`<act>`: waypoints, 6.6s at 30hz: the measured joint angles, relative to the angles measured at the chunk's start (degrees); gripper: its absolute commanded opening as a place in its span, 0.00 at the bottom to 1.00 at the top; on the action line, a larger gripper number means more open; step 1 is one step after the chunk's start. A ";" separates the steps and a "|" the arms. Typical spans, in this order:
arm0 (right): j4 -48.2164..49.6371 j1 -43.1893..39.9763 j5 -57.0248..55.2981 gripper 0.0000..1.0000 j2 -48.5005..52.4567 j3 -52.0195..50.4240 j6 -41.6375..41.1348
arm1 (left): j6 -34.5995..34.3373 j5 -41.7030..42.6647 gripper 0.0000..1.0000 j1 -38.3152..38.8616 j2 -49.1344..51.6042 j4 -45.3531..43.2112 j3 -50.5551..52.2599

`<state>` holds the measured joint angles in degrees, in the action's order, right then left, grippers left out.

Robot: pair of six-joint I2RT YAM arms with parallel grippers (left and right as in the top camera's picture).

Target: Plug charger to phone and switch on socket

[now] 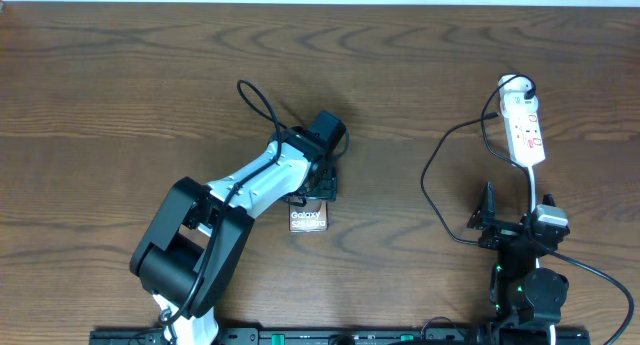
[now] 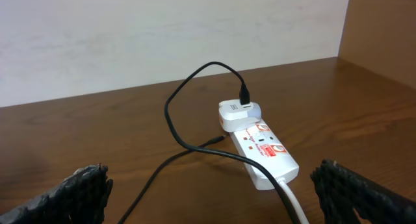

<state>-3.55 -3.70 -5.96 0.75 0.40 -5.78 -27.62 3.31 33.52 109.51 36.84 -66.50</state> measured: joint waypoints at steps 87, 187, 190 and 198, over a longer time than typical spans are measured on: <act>0.00 0.00 0.00 0.99 0.00 0.00 0.00 | 8.02 56.17 0.58 -17.49 1.70 16.59 -6.40; 0.00 0.00 0.02 0.99 0.00 0.00 0.00 | 8.20 66.93 0.58 -21.46 1.70 16.68 -6.40; 0.13 0.00 0.00 0.99 0.00 0.00 0.00 | 8.20 66.93 0.58 -21.46 1.70 16.68 -6.40; 0.76 0.00 16.74 0.99 0.00 0.00 -15.02 | 8.20 66.95 0.58 -21.46 1.70 16.68 -6.40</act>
<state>-2.79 -3.70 10.79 0.75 0.40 -20.80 -19.42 70.26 12.05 111.22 53.52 -72.90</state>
